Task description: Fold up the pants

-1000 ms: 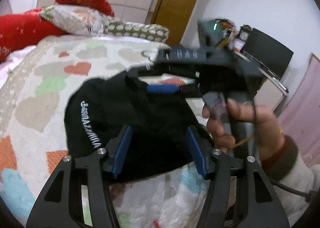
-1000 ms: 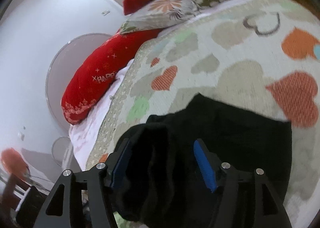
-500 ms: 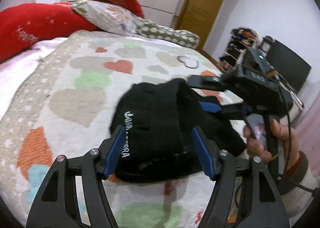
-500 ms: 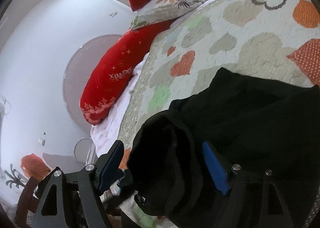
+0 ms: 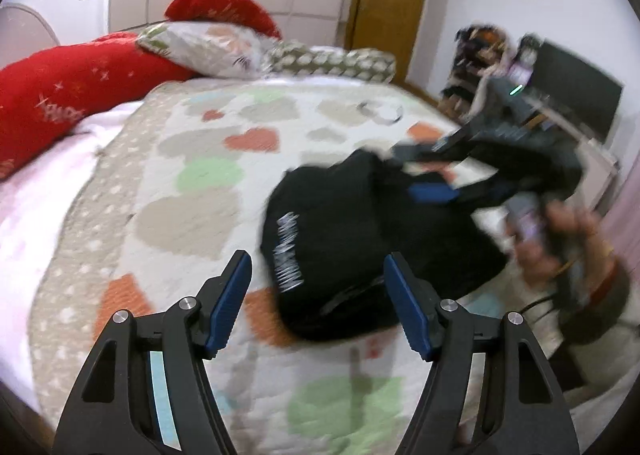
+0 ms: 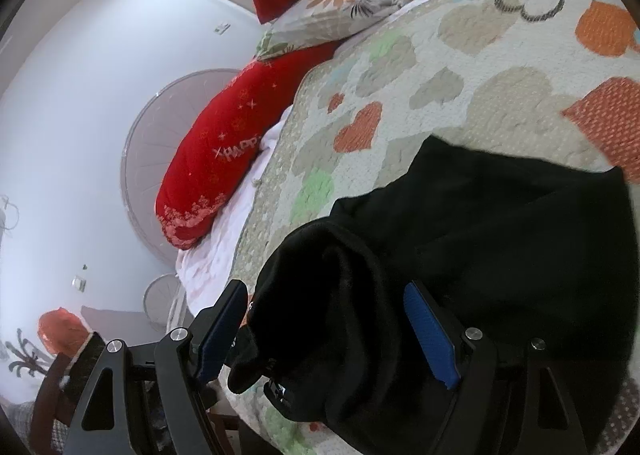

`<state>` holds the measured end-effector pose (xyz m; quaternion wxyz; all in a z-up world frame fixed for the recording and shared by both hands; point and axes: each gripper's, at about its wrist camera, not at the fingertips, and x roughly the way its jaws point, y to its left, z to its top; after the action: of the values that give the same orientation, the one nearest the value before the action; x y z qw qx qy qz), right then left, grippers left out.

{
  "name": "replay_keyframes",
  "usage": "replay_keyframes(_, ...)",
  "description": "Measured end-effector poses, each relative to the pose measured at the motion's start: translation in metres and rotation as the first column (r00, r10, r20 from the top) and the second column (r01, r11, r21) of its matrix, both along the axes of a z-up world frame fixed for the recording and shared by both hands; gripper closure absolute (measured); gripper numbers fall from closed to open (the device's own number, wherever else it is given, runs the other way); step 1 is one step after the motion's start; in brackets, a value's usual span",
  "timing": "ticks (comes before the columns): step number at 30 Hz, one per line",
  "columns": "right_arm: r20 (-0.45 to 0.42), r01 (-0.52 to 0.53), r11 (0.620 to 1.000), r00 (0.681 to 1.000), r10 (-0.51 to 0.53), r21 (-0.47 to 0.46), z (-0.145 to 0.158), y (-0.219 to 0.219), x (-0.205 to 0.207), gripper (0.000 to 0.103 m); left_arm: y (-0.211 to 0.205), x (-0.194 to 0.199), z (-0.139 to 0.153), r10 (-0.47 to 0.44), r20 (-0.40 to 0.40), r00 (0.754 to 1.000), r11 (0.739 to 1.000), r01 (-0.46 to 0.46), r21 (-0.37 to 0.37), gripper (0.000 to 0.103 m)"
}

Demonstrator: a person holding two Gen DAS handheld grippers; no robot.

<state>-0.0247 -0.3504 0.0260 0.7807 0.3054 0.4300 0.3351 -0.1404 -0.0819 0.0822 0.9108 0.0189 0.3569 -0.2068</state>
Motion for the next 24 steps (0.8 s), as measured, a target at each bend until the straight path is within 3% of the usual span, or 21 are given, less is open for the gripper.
replay_keyframes(4, 0.079, 0.05, 0.998, 0.996, -0.052, 0.027, 0.025, -0.015, -0.011, 0.024, -0.008, 0.005, -0.023, -0.038, -0.04, 0.998, 0.997, 0.041, 0.06, 0.034)
replay_keyframes(7, 0.113, -0.029, 1.0, 0.993, 0.029, -0.001, 0.043, -0.004, -0.016, 0.024, -0.016, 0.008, -0.032, -0.063, -0.057, 0.996, 0.997, 0.065, 0.039, 0.034)
replay_keyframes(10, 0.107, -0.131, 0.99, 0.985, 0.136, -0.059, 0.042, 0.025, -0.02, 0.024, -0.017, 0.009, -0.031, -0.074, -0.057, 0.996, 0.997, 0.074, -0.004, 0.034)
replay_keyframes(13, 0.018, -0.178, 0.982, 0.984, 0.18, -0.067, 0.018, 0.048, -0.018, 0.024, -0.016, 0.009, -0.031, -0.076, -0.062, 0.995, 0.997, 0.075, -0.027, 0.034)
replay_keyframes(15, -0.017, -0.214, 0.975, 0.977, 0.213, -0.057, 0.0, 0.066, -0.014, 0.033, -0.015, 0.009, -0.031, -0.077, -0.065, 0.995, 0.996, 0.074, -0.041, 0.034)
replay_keyframes(17, -0.01, -0.218, 0.974, 0.976, 0.218, -0.061, -0.006, 0.075, -0.012, 0.062, -0.015, 0.009, -0.03, -0.081, -0.07, 0.994, 0.995, 0.077, -0.06, 0.034)
replay_keyframes(19, 0.051, -0.219, 0.972, 0.973, 0.224, -0.085, 0.0, 0.077, -0.013, 0.078, -0.017, 0.01, -0.027, -0.086, -0.074, 0.994, 0.994, 0.08, -0.077, 0.034)
replay_keyframes(24, 0.262, -0.107, 0.97, 0.951, 0.164, -0.22, 0.046, 0.046, -0.029, 0.09, -0.028, 0.006, -0.009, -0.143, -0.031, 0.989, 0.981, 0.138, -0.135, 0.033)
